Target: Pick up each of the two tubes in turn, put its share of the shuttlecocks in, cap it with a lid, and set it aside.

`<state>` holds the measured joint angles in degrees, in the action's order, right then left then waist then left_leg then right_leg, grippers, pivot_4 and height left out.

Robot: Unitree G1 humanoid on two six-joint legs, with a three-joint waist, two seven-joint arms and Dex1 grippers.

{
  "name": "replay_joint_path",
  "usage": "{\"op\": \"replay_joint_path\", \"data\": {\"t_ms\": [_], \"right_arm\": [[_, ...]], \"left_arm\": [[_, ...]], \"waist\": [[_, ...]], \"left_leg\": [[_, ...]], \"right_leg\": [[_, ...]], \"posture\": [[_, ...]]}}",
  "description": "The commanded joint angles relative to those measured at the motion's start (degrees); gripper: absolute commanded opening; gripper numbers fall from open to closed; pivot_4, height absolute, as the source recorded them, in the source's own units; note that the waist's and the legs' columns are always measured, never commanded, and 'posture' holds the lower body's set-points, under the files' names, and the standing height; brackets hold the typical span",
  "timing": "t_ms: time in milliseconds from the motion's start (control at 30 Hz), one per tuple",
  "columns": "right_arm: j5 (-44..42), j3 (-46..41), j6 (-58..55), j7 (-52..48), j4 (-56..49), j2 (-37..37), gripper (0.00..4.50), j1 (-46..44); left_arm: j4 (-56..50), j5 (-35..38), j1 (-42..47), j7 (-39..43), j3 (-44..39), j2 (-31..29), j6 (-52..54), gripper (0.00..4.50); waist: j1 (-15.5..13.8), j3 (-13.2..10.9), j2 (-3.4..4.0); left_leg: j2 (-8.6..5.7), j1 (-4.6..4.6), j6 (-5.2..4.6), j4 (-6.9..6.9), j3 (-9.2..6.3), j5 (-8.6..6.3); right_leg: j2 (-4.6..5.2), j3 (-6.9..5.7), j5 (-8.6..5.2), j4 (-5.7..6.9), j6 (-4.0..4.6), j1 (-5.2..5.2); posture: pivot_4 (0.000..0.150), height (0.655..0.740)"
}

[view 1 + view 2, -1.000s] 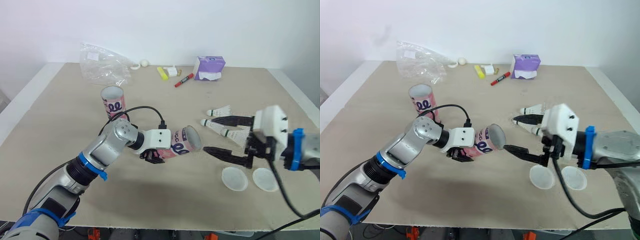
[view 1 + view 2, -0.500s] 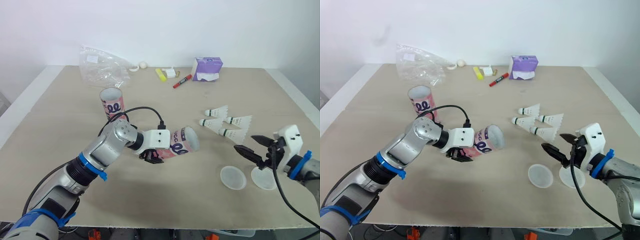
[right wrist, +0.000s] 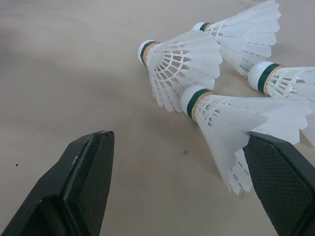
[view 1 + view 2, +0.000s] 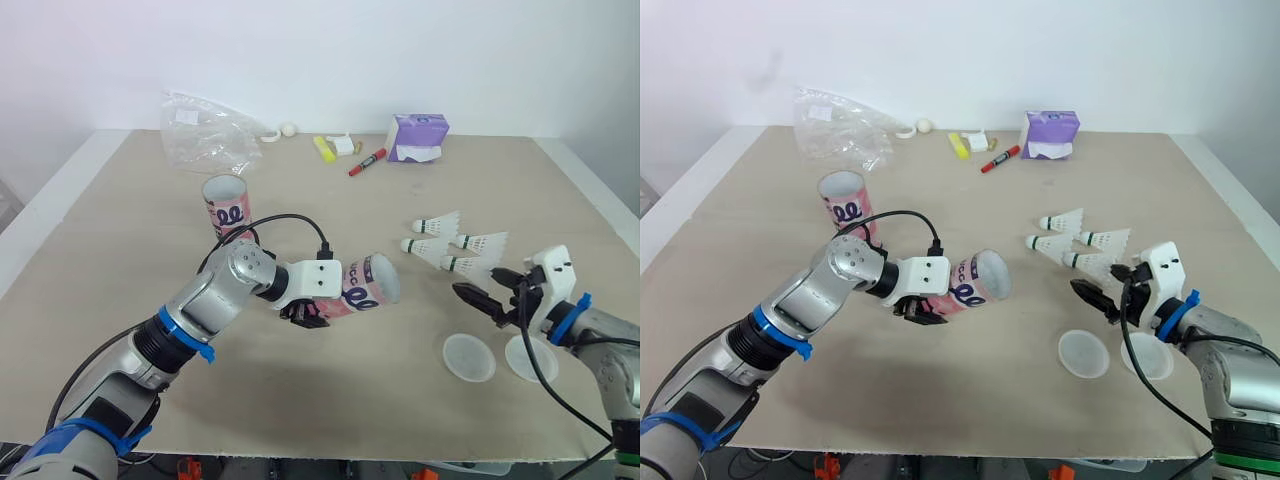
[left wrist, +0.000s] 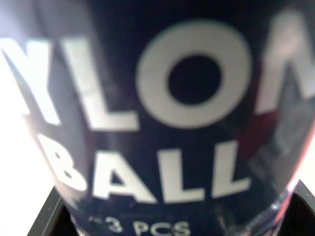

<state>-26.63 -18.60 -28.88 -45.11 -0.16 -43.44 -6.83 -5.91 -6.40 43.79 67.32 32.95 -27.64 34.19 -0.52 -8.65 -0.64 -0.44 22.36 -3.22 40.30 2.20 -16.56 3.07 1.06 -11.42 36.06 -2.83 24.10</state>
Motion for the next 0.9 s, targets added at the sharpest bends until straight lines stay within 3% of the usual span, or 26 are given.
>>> {"op": "replay_joint_path", "data": {"t_ms": [33,233,300,400,567,600,900], "right_arm": [[0.1,-0.2,1.1,-0.2,0.2,0.2,4.34,-1.2],[-0.7,-0.7,-0.2,1.3,3.6,1.7,4.34,-4.7],[-0.7,-0.7,-0.7,1.7,5.3,2.2,3.97,-6.0],[-0.3,-0.5,-1.3,3.0,8.7,3.2,2.73,-7.9],[0.2,-0.1,-0.9,3.3,10.0,3.9,0.23,-8.3],[0.3,-0.2,-1.0,3.3,10.1,4.0,0.05,-8.3],[-0.1,-3.1,-0.7,1.9,3.0,0.8,0.05,-3.6]], "left_arm": [[1.0,-0.9,-1.6,-0.3,2.1,-0.2,1.1,2.86],[1.3,-0.8,-1.4,-0.6,2.1,-0.2,1.0,2.86],[1.4,-0.8,-1.4,-0.6,2.1,-0.1,1.0,2.86],[1.6,-0.9,-1.3,-0.8,2.2,0.1,0.9,2.86],[1.5,-0.9,-1.4,-1.0,2.2,0.2,1.2,2.86],[1.6,-0.9,-1.4,-1.0,2.2,0.2,1.2,2.86],[1.7,-1.0,-1.5,-1.3,2.2,0.2,1.3,2.86]], "waist": [[0.0,0.0,0.00],[0.0,0.0,0.00],[0.0,0.0,0.00],[0.0,0.0,0.00],[0.0,0.0,0.01],[0.0,0.0,0.01],[-0.1,0.0,0.04]], "left_leg": [[0.00,0.00,0.00,0.00,0.00,0.00],[0.00,-0.01,0.00,0.00,0.01,0.00],[0.00,-0.01,0.00,0.00,0.01,0.00],[0.00,-0.01,0.00,0.00,0.00,0.00],[-0.01,0.00,0.00,0.00,0.00,0.00],[-0.02,0.00,0.00,0.00,0.01,0.00],[-0.02,0.00,0.00,0.00,-0.01,0.00]], "right_leg": [[0.00,0.00,0.00,0.00,0.00,0.00],[0.00,0.00,0.02,0.00,0.00,-0.01],[0.00,0.00,0.02,0.00,0.00,-0.01],[0.01,0.00,0.02,0.00,0.01,-0.01],[0.02,0.01,0.02,0.00,0.01,-0.01],[0.02,0.02,0.02,0.00,0.01,-0.01],[0.03,0.01,0.02,0.00,-0.02,-0.01]], "posture": [[0.150,0.7400],[0.150,0.7400],[0.150,0.7400],[0.150,0.7400],[0.150,0.7400],[0.150,0.7400],[0.150,0.7400]]}}
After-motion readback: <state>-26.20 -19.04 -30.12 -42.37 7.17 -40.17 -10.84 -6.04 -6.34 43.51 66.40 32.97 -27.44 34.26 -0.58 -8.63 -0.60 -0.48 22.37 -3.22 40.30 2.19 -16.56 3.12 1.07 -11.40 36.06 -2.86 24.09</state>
